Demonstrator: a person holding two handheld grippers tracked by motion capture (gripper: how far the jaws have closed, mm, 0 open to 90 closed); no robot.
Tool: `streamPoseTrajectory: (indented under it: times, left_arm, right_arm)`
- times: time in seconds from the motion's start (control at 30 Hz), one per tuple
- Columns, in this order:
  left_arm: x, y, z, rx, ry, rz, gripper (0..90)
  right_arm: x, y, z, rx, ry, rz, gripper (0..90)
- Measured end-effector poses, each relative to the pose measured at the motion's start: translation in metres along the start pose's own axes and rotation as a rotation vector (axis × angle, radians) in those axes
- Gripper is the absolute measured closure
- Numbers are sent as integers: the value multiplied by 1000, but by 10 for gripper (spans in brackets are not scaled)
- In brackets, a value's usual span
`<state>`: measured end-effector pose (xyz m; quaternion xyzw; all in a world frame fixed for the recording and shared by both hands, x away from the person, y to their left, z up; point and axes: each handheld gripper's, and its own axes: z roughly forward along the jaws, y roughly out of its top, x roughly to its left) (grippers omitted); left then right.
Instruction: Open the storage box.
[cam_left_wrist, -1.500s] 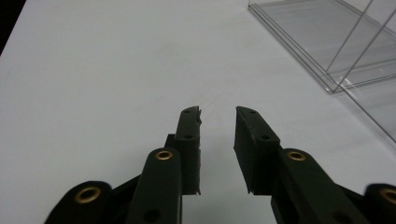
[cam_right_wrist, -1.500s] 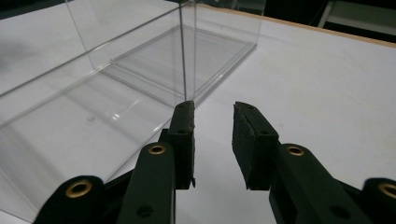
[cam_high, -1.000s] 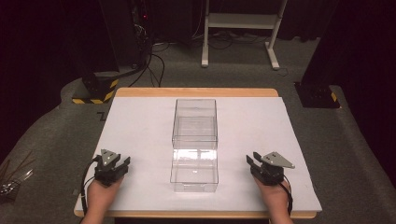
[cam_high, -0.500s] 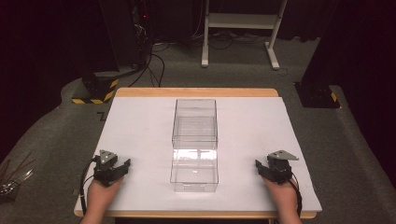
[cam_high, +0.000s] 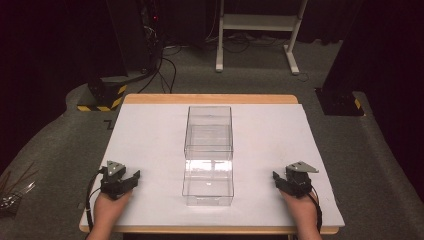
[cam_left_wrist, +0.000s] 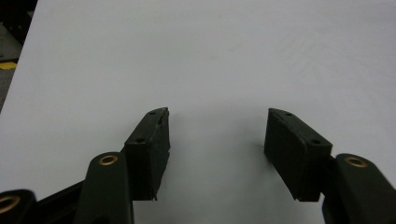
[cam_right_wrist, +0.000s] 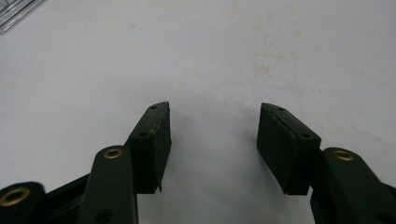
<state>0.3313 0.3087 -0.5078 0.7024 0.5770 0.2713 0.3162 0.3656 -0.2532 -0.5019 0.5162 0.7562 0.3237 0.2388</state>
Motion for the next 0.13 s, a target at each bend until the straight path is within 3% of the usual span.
streamPoseTrajectory:
  times: [0.13]
  left_arm:
    - [0, 0, 0, 1, -4, 4, 394]
  right_arm:
    - [0, 0, 0, -2, -3, -5, 449]
